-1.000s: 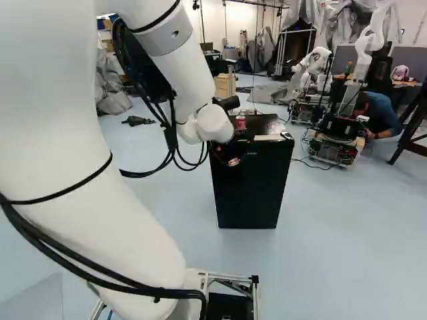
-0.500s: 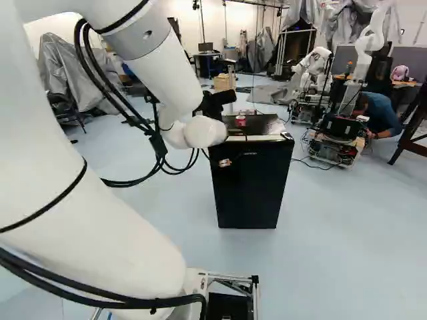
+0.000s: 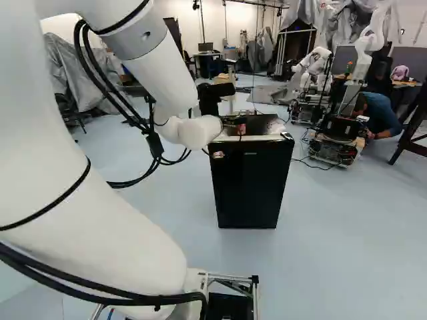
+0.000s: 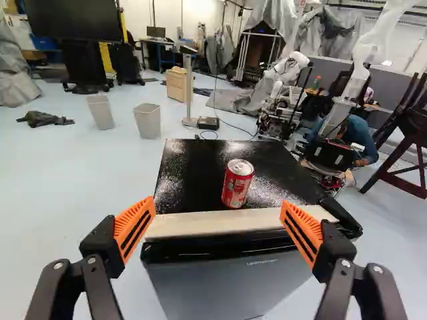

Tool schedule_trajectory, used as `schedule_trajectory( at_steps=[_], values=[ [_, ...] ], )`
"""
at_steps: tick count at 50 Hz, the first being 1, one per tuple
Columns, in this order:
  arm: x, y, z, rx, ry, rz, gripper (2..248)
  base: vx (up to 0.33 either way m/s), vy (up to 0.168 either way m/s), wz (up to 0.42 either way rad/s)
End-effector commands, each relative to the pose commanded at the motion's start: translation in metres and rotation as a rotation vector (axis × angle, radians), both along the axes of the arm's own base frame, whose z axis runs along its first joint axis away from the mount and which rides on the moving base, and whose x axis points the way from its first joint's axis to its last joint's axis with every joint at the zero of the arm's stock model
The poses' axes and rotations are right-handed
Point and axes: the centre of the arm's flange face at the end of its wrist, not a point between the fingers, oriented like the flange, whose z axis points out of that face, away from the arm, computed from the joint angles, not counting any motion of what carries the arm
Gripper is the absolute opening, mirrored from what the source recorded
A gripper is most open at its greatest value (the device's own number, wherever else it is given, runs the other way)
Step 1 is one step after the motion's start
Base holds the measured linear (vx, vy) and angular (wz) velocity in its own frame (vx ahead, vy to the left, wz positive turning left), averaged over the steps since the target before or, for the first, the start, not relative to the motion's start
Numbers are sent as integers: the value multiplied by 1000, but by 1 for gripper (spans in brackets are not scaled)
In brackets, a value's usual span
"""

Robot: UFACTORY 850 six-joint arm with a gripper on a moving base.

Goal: Grab a drink from the fridge

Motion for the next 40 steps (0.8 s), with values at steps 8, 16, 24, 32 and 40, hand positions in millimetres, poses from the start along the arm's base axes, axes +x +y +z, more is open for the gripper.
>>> schedule_trajectory(
  at_steps=[8, 16, 24, 32, 40],
  values=[
    [9, -5, -5, 37, -8, -52, 247, 0, 0, 0],
    [17, -7, -13, 57, 3, -76, 247, 0, 0, 0],
    [26, -8, -21, 64, 20, -78, 247, 0, 0, 0],
    [34, -9, -29, 67, 36, -75, 247, 0, 0, 0],
    [43, -10, -37, 69, 44, -72, 247, 0, 0, 0]
  ],
)
